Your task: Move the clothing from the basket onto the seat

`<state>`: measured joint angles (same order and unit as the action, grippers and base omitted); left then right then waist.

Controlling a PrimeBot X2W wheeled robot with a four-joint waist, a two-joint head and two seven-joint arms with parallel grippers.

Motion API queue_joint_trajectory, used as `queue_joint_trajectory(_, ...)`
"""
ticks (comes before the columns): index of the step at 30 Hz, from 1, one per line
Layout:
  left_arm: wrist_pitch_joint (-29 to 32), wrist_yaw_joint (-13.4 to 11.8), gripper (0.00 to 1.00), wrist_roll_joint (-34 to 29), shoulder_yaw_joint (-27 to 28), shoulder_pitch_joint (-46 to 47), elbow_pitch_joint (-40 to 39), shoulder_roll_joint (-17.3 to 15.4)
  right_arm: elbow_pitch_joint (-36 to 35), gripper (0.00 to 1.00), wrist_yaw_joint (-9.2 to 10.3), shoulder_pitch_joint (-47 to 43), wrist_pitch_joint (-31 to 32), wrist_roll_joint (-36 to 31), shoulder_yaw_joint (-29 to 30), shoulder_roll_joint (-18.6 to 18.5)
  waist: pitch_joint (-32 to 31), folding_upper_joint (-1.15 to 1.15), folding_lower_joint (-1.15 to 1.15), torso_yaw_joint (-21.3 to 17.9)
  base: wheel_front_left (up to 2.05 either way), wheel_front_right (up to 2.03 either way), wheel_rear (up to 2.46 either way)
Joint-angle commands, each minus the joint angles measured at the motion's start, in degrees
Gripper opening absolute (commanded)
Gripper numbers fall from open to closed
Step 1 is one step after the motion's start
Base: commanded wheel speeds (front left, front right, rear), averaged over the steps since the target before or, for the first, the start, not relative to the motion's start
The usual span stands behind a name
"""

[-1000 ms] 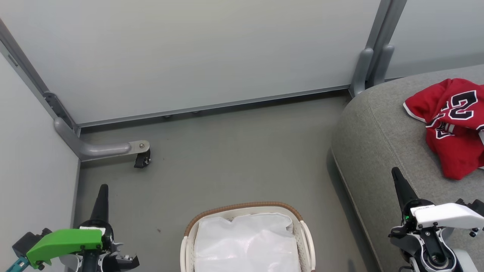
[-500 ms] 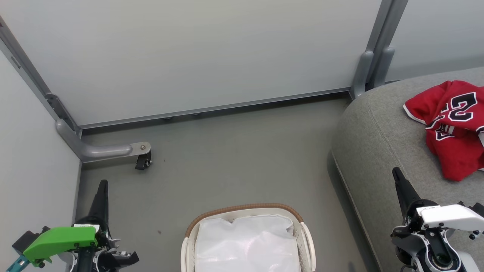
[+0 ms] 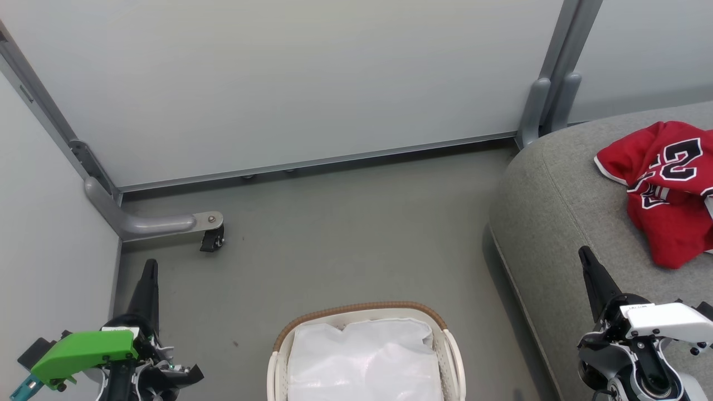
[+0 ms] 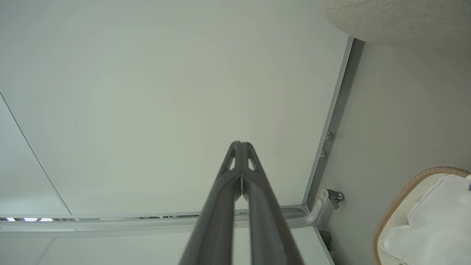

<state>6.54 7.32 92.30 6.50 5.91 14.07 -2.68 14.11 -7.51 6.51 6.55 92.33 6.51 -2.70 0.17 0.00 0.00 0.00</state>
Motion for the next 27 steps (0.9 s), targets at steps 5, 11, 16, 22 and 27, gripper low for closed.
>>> queue_joint_trajectory(5,0.20,0.32,0.00,0.19,0.15,0.63,-0.10,-0.38,-0.24,0.00,0.04,-0.63,0.18,0.17,0.12,-0.34,0.00,0.00,0.00,0.00,0.00,0.00,0.00)
queue_joint_trajectory(11,0.21,0.31,0.00,0.19,0.13,0.63,-0.10,-0.38,-0.24,0.00,0.03,-0.63,0.18,0.18,0.12,-0.34,0.00,0.00,0.00,0.00,0.00,0.00,0.00)
queue_joint_trajectory(16,0.20,0.31,0.00,0.19,0.13,0.63,-0.10,-0.38,-0.24,0.00,0.03,-0.63,0.18,0.18,0.12,-0.34,0.00,0.00,0.00,0.00,0.00,0.00,0.00)
queue_joint_trajectory(22,0.20,0.31,0.00,0.20,0.13,0.62,-0.10,-0.38,-0.24,0.00,0.03,-0.63,0.18,0.17,0.11,-0.34,0.00,0.00,0.00,0.00,0.00,0.00,0.00)
queue_joint_trajectory(27,0.19,0.31,0.00,0.20,0.13,0.62,-0.11,-0.38,-0.23,0.00,0.03,-0.63,0.18,0.18,0.11,-0.34,0.00,0.00,0.00,0.00,0.00,0.00,0.00)
